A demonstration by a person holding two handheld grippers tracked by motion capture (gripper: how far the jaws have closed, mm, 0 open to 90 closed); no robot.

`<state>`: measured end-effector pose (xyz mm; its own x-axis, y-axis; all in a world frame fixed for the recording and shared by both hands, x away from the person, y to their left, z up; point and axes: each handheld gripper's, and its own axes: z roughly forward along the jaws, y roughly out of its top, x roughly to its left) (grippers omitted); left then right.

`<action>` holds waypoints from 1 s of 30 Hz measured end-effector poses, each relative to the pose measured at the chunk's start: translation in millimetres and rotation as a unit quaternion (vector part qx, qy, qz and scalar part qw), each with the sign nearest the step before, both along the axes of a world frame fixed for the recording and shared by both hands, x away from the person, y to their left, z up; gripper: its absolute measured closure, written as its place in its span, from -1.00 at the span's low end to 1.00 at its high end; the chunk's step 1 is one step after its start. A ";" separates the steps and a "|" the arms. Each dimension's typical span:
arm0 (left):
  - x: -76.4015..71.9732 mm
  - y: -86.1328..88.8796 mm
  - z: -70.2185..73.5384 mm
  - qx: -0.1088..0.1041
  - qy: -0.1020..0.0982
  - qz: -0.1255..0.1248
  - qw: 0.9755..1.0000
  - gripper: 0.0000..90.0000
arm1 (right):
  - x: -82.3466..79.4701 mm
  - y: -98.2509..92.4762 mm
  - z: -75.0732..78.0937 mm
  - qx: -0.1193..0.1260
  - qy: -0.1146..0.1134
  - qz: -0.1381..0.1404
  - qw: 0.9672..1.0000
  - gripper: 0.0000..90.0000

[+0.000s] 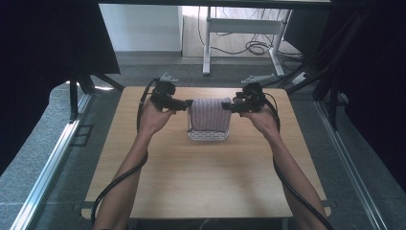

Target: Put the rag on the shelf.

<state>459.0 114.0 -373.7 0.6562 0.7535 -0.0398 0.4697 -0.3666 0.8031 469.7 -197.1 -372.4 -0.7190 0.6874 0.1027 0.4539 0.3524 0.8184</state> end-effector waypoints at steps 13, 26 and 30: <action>-21.1 -2.2 -24.6 0.012 -0.002 -0.013 1.000 -0.72 | -21.5 -0.8 -20.5 -0.014 0.002 0.017 1.000 -0.70; -53.3 -5.4 -43.7 0.024 -0.012 -0.026 0.999 -0.72 | -44.2 -2.9 -43.3 -0.027 0.007 0.028 0.999 -0.70; -63.1 -6.1 -51.2 0.027 -0.011 -0.030 0.999 -0.72 | -52.8 -3.6 -52.8 -0.030 0.012 0.034 0.999 -0.70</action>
